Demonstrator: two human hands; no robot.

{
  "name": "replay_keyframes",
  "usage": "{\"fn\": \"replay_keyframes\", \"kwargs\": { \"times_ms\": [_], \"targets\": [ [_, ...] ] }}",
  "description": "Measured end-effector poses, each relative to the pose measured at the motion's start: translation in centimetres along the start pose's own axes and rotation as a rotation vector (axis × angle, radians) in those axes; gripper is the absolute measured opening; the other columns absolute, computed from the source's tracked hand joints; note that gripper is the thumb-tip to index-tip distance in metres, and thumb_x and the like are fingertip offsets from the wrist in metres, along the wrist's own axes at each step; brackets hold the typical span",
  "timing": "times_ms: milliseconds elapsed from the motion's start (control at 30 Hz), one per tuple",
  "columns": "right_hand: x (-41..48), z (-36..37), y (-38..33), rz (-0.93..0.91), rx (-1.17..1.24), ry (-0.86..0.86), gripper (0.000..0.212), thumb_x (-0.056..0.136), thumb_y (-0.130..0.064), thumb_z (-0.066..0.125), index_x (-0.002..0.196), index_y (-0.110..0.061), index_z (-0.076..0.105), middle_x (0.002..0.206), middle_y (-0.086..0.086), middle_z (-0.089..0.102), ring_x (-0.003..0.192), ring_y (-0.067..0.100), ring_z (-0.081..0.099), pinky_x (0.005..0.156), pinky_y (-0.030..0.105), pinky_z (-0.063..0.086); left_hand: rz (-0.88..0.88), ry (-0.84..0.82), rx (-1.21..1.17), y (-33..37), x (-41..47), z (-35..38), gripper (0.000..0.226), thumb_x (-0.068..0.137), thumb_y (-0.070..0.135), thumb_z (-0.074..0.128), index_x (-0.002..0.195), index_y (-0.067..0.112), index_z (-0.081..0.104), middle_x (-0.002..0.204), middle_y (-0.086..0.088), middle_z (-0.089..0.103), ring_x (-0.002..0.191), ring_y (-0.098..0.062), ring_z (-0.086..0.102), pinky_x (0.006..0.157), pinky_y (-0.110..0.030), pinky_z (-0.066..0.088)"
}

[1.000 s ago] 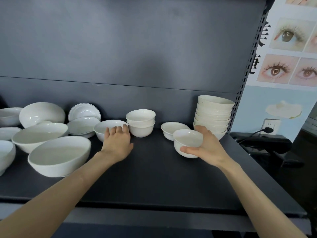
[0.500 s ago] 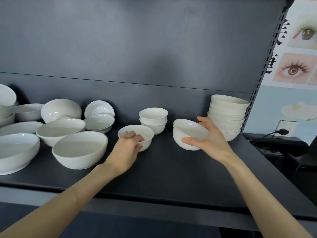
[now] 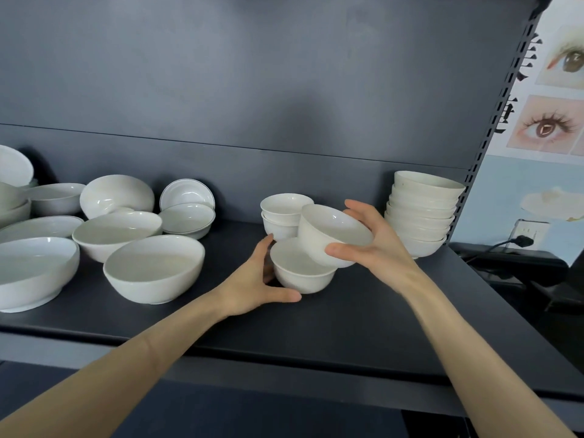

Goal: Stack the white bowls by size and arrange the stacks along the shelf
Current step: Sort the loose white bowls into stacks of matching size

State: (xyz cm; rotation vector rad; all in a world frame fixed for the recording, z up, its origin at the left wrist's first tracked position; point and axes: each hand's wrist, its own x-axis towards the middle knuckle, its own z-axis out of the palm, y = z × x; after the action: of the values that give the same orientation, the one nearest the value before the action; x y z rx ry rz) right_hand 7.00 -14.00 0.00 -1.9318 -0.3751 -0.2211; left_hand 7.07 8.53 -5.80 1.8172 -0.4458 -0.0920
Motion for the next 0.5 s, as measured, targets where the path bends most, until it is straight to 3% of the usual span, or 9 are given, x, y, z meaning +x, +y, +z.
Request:
{"fn": "replay_keyframes", "kwargs": {
  "times_ms": [67, 167, 300, 433, 500],
  "targets": [
    [0.1, 0.7, -0.2, 0.007, -0.033, -0.049, 0.092, 0.065, -0.028, 0.087, 0.141, -0.036, 0.036, 0.134, -0.018, 0.045, 0.124, 0.006, 0.045, 0.092, 0.017, 0.043, -0.029, -0.003, -0.027, -0.1, 0.5, 0.6, 0.096, 0.070, 0.001, 0.081, 0.131, 0.038, 0.017, 0.121, 0.026, 0.049, 0.107, 0.011, 0.054, 0.084, -0.008, 0.047],
    [0.6, 1.3, -0.6, 0.015, -0.048, -0.099, 0.094, 0.068, -0.025, 0.085, 0.145, -0.030, 0.032, 0.126, -0.021, 0.046, 0.120, 0.004, 0.048, 0.081, 0.011, 0.044, -0.058, 0.068, -0.009, -0.2, 1.0, 0.4, 0.082, 0.068, 0.009, 0.085, 0.132, 0.024, 0.036, 0.119, 0.014, 0.059, 0.109, 0.000, 0.059, 0.084, -0.012, 0.050],
    [1.1, 2.0, -1.2, 0.006, -0.115, -0.163, 0.086, 0.068, -0.020, 0.085, 0.136, -0.033, 0.034, 0.113, -0.027, 0.044, 0.097, -0.024, 0.045, 0.071, -0.003, 0.038, -0.075, 0.092, -0.042, -0.7, 1.1, 0.1, 0.069, 0.066, 0.006, 0.086, 0.122, 0.020, 0.047, 0.115, 0.008, 0.065, 0.108, -0.004, 0.062, 0.086, -0.015, 0.051],
    [1.4, 2.4, -1.0, 0.015, -0.135, -0.217, 0.092, 0.067, -0.022, 0.086, 0.141, -0.034, 0.032, 0.119, -0.024, 0.045, 0.106, -0.008, 0.048, 0.076, 0.003, 0.039, -0.074, 0.095, -0.082, -0.9, 1.3, 0.0, 0.066, 0.064, 0.003, 0.086, 0.119, 0.016, 0.052, 0.117, 0.003, 0.067, 0.108, -0.007, 0.064, 0.089, -0.020, 0.052],
    [1.4, 2.6, -1.1, 0.015, -0.128, -0.253, 0.084, 0.068, -0.018, 0.085, 0.132, -0.040, 0.034, 0.113, -0.032, 0.044, 0.100, -0.017, 0.049, 0.073, 0.001, 0.040, -0.072, 0.089, -0.098, -1.0, 1.3, -0.1, 0.068, 0.064, 0.002, 0.085, 0.123, 0.012, 0.052, 0.118, 0.001, 0.067, 0.110, -0.008, 0.064, 0.091, -0.021, 0.052]
  ]
}}
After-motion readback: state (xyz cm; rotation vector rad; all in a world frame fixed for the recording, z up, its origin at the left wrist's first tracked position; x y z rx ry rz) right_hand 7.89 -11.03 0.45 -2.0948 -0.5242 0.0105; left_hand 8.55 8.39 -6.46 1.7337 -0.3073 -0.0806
